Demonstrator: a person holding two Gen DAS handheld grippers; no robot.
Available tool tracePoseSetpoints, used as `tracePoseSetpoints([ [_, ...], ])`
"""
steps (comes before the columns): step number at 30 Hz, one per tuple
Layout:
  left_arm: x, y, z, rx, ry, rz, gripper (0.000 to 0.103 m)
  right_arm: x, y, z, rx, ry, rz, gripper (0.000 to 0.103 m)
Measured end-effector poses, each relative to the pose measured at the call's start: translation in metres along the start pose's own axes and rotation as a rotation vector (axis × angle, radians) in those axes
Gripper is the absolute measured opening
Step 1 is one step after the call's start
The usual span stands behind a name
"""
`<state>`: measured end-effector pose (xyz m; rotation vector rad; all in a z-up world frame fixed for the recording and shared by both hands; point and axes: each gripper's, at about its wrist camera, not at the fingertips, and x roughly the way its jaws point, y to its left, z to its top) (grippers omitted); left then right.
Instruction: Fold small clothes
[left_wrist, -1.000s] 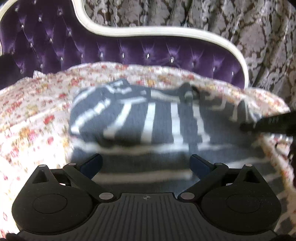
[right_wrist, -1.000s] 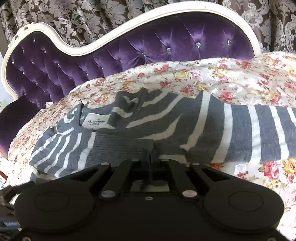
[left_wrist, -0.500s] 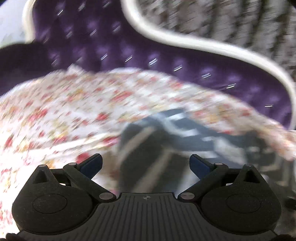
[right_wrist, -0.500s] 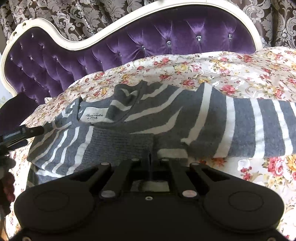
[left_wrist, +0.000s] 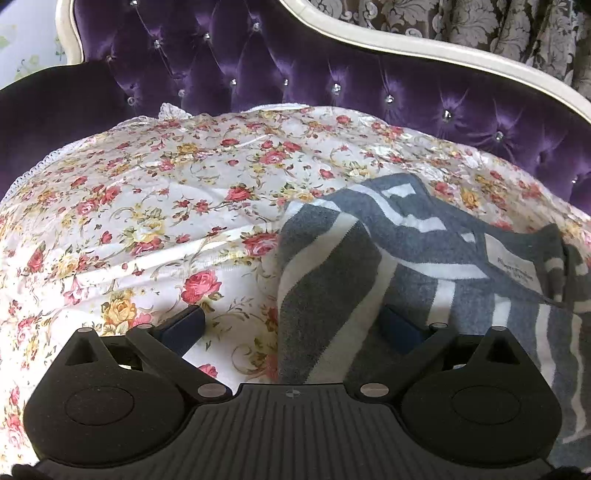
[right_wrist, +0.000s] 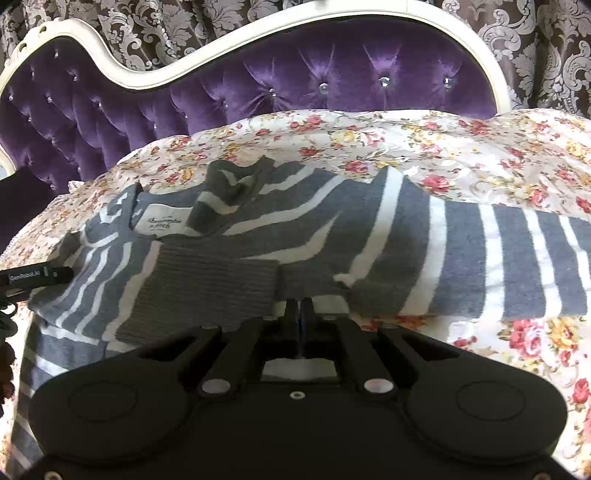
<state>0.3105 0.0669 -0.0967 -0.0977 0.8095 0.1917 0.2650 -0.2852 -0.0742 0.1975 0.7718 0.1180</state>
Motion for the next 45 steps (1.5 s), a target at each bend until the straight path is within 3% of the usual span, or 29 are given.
tracePoseSetpoints([
  [6, 0.0, -0.001, 0.001, 0.008, 0.017, 0.009, 0.103, -0.001, -0.005, 0.001, 0.006, -0.003, -0.016, 0.005],
  [8, -0.006, 0.001, 0.003, 0.003, 0.039, -0.005, 0.102, -0.003, -0.006, 0.001, 0.015, -0.007, -0.007, 0.01],
  [9, -0.011, 0.003, 0.002, 0.001, 0.041, -0.015, 0.101, -0.004, -0.007, 0.001, 0.021, -0.011, -0.003, 0.017],
  [10, -0.017, 0.004, 0.001, 0.003, 0.037, -0.023, 0.101, -0.006, -0.008, 0.002, 0.025, -0.017, 0.002, 0.035],
  [13, -0.041, 0.005, -0.004, 0.02, 0.0, -0.04, 0.102, -0.012, -0.009, 0.004, 0.04, -0.046, 0.027, 0.074],
  [20, -0.093, -0.008, -0.024, 0.041, -0.009, -0.175, 0.102, -0.023, -0.012, 0.008, 0.068, -0.088, 0.058, 0.082],
  [29, -0.128, -0.032, -0.067, 0.089, -0.014, -0.258, 0.102, -0.065, -0.048, 0.001, 0.18, -0.088, 0.127, 0.091],
  [38, -0.137, -0.064, -0.096, 0.148, 0.025, -0.353, 0.102, -0.116, -0.14, 0.0, 0.312, -0.116, 0.027, 0.093],
  [45, -0.138, -0.072, -0.103, 0.174, 0.032, -0.357, 0.102, -0.12, -0.223, -0.007, 0.474, -0.122, -0.059, 0.093],
])
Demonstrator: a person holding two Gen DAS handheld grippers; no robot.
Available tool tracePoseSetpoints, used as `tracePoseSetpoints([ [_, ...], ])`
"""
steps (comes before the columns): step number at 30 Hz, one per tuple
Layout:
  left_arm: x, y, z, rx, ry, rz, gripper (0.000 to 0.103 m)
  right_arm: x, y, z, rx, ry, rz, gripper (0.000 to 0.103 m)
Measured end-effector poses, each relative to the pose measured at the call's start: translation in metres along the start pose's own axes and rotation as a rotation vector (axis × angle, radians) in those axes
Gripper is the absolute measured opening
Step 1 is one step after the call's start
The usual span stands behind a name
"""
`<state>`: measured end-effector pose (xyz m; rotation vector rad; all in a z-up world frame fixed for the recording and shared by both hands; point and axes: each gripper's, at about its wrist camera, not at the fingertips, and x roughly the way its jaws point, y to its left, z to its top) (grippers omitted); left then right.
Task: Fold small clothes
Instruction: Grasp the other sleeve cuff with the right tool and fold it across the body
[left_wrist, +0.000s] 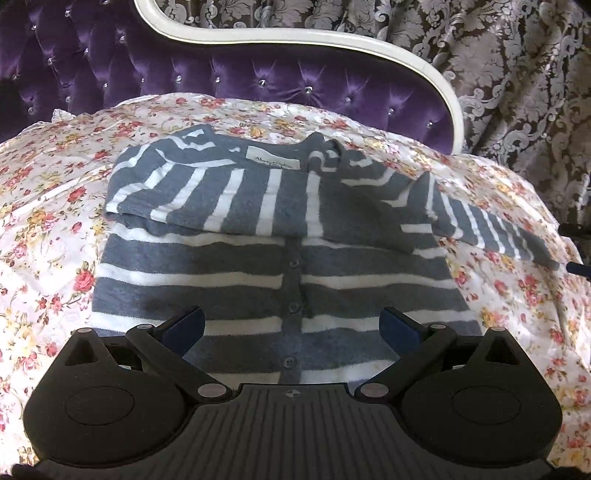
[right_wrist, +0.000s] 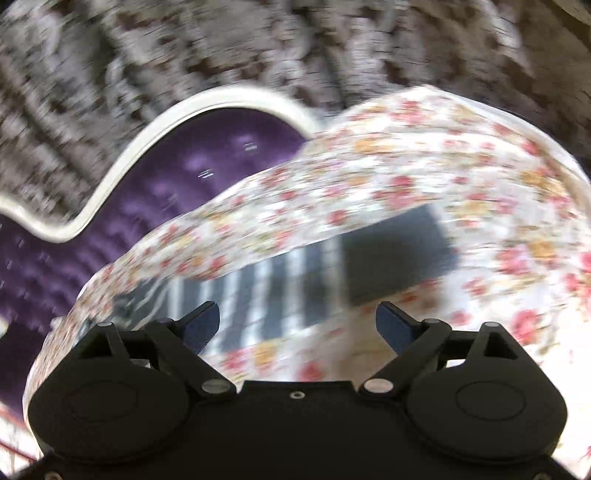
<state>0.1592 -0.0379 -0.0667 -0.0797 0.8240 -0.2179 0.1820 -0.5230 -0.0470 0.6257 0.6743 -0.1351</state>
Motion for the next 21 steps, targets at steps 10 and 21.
tracePoseSetpoints([
  [10, 0.007, 0.002, 0.0, 0.005, 0.023, 0.006, 0.102, 0.032, -0.058, 0.024, 0.105, -0.013, -0.02, 0.091],
  [21, 0.014, 0.012, 0.006, -0.004, 0.026, -0.019, 0.102, 0.049, -0.072, 0.028, 0.15, -0.037, -0.004, 0.043],
])
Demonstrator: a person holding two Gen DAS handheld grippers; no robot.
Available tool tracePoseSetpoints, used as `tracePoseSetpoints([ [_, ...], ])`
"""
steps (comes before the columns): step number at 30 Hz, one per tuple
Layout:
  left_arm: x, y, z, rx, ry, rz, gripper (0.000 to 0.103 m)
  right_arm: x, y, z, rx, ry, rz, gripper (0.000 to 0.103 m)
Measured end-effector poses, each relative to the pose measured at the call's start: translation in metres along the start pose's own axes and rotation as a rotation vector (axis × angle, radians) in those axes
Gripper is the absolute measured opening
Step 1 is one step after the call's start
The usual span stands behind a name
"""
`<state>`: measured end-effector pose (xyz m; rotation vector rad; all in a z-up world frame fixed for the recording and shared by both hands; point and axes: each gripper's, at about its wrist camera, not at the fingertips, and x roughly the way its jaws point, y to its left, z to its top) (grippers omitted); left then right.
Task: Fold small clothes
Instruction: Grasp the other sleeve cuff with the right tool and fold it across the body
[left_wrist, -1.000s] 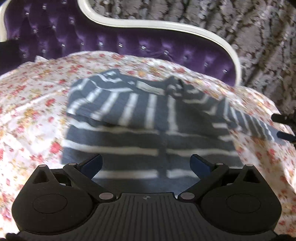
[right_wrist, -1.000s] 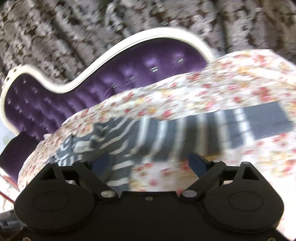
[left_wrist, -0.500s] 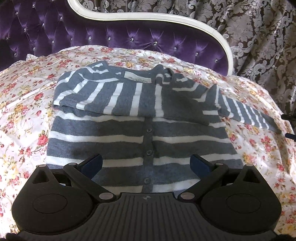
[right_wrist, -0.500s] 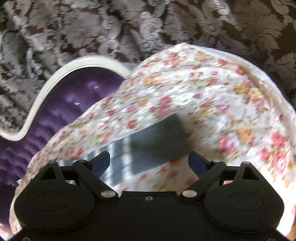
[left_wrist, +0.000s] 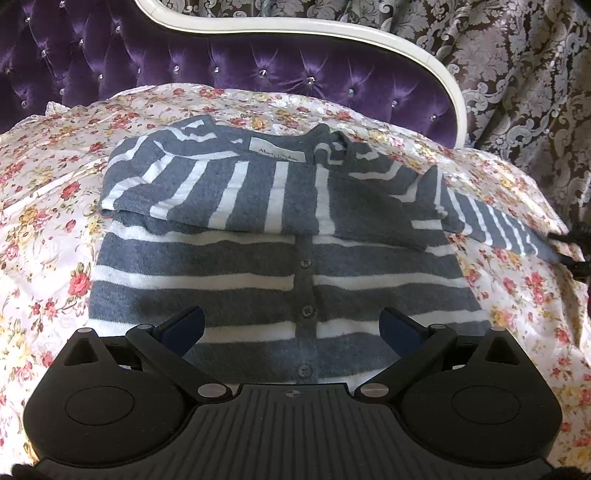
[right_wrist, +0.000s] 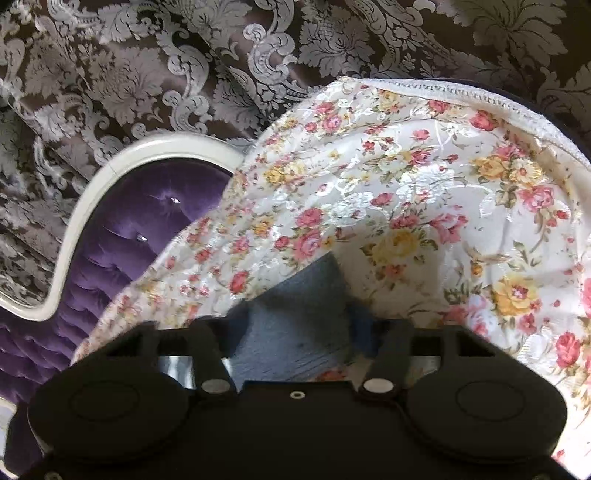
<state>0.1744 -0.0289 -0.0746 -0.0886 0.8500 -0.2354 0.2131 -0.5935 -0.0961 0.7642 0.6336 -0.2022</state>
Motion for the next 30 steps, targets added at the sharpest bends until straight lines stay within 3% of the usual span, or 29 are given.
tracePoseSetpoints([
  [1, 0.001, 0.003, 0.001, -0.004, -0.001, -0.003, 0.102, 0.001, 0.0, 0.001, -0.008, 0.01, -0.012, 0.031],
  [3, 0.002, 0.008, 0.003, -0.013, -0.003, -0.012, 0.102, 0.0, 0.003, 0.001, -0.02, 0.022, -0.038, 0.017],
  [8, 0.004, 0.023, 0.01, -0.024, -0.014, -0.036, 0.102, -0.018, 0.033, 0.007, -0.09, -0.01, -0.058, 0.014],
  [13, 0.005, 0.043, 0.022, -0.015, -0.038, -0.049, 0.102, -0.043, 0.103, 0.02, -0.212, -0.049, 0.005, 0.014],
  [21, 0.004, 0.084, 0.039, -0.054, -0.086, -0.044, 0.102, -0.069, 0.266, -0.002, -0.452, -0.01, 0.257, 0.014],
  [27, -0.006, 0.113, 0.046, -0.096, -0.113, -0.011, 0.102, -0.038, 0.358, -0.065, -0.541, 0.133, 0.475, 0.014],
  [30, -0.007, 0.125, 0.047, -0.133, -0.111, -0.003, 0.102, -0.011, 0.392, -0.106, -0.574, 0.218, 0.539, 0.014],
])
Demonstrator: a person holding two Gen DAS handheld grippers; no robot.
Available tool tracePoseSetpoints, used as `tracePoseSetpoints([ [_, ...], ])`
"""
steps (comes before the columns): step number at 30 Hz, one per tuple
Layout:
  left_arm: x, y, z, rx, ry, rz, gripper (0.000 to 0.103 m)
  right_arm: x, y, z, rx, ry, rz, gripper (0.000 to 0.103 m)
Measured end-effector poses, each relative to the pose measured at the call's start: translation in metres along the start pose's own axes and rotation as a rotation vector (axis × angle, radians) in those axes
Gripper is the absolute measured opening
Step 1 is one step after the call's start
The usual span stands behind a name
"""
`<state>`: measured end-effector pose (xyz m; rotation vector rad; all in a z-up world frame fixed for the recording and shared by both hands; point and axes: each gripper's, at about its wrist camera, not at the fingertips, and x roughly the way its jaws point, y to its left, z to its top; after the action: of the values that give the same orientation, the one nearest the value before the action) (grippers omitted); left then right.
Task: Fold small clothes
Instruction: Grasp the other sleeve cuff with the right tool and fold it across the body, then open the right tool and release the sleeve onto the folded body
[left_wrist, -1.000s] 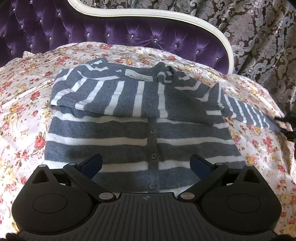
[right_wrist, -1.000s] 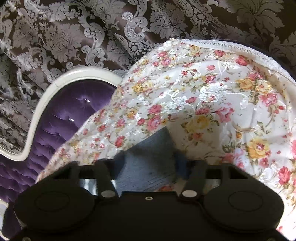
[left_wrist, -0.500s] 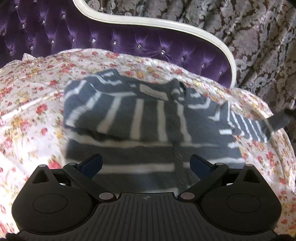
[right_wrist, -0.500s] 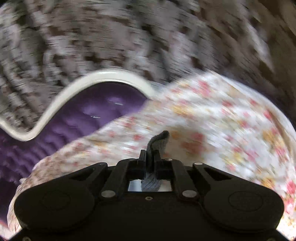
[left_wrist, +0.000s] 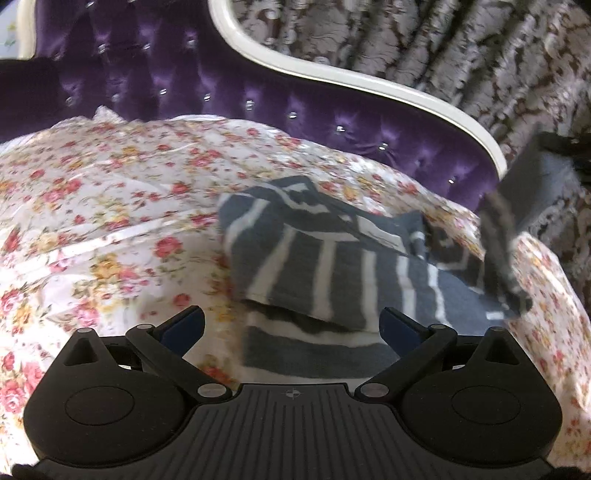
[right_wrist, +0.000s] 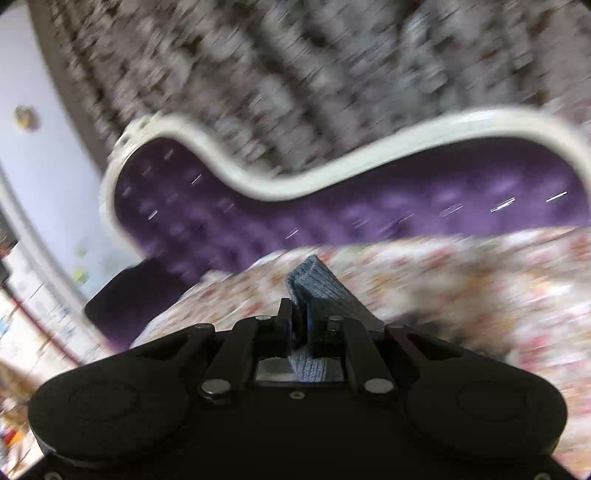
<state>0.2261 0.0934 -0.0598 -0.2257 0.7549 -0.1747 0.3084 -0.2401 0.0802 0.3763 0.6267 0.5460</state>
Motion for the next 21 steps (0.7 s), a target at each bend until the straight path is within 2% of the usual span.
tracePoseSetpoints([
  [4, 0.001, 0.009, 0.002, -0.015, 0.007, 0.017, 0.102, 0.062, 0.023, -0.025, -0.007, 0.095, 0.07, 0.014],
  [8, 0.004, 0.014, 0.001, -0.019, 0.021, 0.028, 0.102, 0.107, 0.034, -0.053, -0.005, 0.169, 0.095, 0.014],
  [9, 0.005, 0.015, 0.001, -0.02, 0.026, 0.03, 0.102, 0.115, 0.036, -0.06, -0.005, 0.18, 0.099, 0.015],
  [10, 0.007, 0.015, 0.0, -0.018, 0.032, 0.032, 0.102, 0.12, 0.037, -0.067, -0.004, 0.186, 0.111, 0.023],
  [11, 0.007, 0.015, 0.0, -0.015, 0.036, 0.034, 0.102, 0.124, 0.037, -0.072, 0.001, 0.196, 0.13, 0.023],
  [12, 0.009, 0.015, -0.001, -0.009, 0.039, 0.038, 0.102, 0.127, 0.037, -0.077, 0.01, 0.202, 0.15, 0.024],
  [14, 0.01, 0.014, -0.001, 0.001, 0.044, 0.043, 0.102, 0.126, 0.035, -0.08, 0.02, 0.188, 0.188, 0.034],
  [15, 0.011, 0.013, -0.002, 0.006, 0.047, 0.044, 0.102, 0.123, 0.033, -0.078, 0.02, 0.174, 0.201, 0.051],
  [16, 0.012, 0.013, -0.002, 0.009, 0.048, 0.042, 0.102, 0.118, 0.031, -0.078, 0.019, 0.158, 0.204, 0.056],
  [19, 0.013, 0.01, -0.003, 0.018, 0.043, 0.037, 0.102, 0.096, 0.014, -0.071, 0.025, 0.094, 0.184, 0.056],
  [21, 0.012, 0.007, -0.003, 0.032, 0.032, 0.033, 0.102, 0.075, -0.008, -0.068, 0.046, 0.042, 0.129, 0.056],
])
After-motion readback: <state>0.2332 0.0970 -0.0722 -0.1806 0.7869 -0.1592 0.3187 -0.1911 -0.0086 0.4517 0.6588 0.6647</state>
